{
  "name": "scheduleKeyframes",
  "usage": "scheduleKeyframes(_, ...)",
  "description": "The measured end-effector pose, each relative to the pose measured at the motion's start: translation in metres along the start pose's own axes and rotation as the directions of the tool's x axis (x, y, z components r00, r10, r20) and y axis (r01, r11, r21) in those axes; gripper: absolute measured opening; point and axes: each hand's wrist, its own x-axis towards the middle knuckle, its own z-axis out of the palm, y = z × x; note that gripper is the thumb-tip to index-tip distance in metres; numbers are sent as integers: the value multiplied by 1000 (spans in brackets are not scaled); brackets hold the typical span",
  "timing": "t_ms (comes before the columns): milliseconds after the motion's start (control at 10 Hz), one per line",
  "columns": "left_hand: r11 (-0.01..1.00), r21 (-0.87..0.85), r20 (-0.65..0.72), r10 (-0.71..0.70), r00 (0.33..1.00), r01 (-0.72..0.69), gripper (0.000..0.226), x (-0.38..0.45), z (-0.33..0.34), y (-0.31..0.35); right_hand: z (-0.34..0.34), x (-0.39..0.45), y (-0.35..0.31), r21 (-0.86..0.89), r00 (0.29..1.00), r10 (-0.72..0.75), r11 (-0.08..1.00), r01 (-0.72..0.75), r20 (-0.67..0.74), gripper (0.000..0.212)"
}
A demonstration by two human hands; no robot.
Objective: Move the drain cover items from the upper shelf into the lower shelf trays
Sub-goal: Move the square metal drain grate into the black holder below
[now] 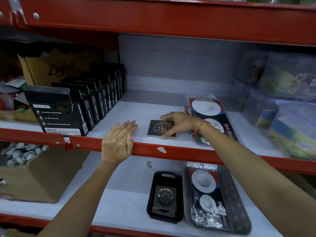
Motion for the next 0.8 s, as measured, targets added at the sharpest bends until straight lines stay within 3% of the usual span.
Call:
scheduleKeyframes(200, 1000, 1, 12, -10, 1000, 10, 50, 0, -1, 1, 8, -46, -22, 104, 986, -93, 989, 108, -141, 102)
scheduleKeyframes(400, 999, -11, 41, -40, 998, 40, 45, -1, -5, 4, 31, -114, -46, 148, 971, -196, 965, 216, -137, 96)
scheduleKeyframes(700, 998, -2, 46, -55, 997, 55, 43, 0, -4, 4, 93, -141, -29, 61, 972, -227, 971, 231, -57, 96)
scheduleKeyframes(800, 999, 4, 23, -49, 999, 49, 43, -1, -3, 4, 113, -133, -18, -45, 971, -232, 972, 230, -60, 99)
